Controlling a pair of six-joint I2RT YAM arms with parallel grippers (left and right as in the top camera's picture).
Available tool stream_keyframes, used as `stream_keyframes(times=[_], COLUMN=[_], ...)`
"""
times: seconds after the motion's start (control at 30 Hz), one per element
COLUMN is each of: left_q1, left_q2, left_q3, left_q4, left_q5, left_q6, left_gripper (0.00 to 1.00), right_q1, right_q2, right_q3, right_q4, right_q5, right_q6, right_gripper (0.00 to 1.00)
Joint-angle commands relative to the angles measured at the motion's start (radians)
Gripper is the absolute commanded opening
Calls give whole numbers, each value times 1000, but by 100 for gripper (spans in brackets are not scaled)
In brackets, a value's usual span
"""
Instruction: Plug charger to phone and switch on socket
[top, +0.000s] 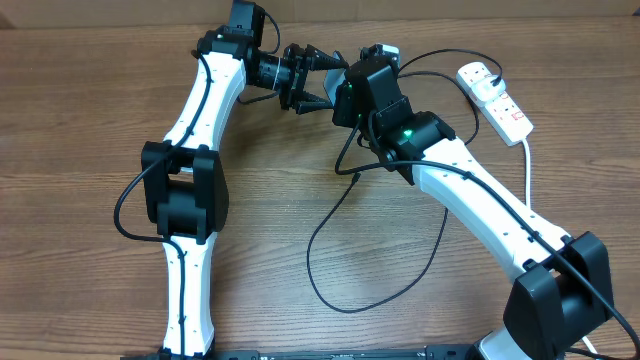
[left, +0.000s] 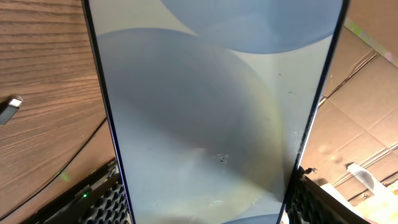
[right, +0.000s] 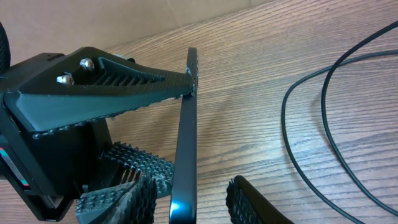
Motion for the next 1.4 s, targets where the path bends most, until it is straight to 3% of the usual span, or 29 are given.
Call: stream_keyframes(times=[0.0, 0.63, 1.37], left_q1=[-8, -8, -8], left_q2=[-3, -3, -3], left_q3=[29, 29, 29], left_q4=[6, 7, 7], left_q5=[68, 71, 55], left_q6=[-11, -14, -13], left_gripper=[60, 61, 61], right_q1=[6, 7, 10], right_q2=[19, 31, 31], right_q3=[26, 26, 26], right_q4=[5, 35, 39], right_q5=[13, 21, 21], right_q6=[5, 7, 7], right_gripper=[38, 34, 23])
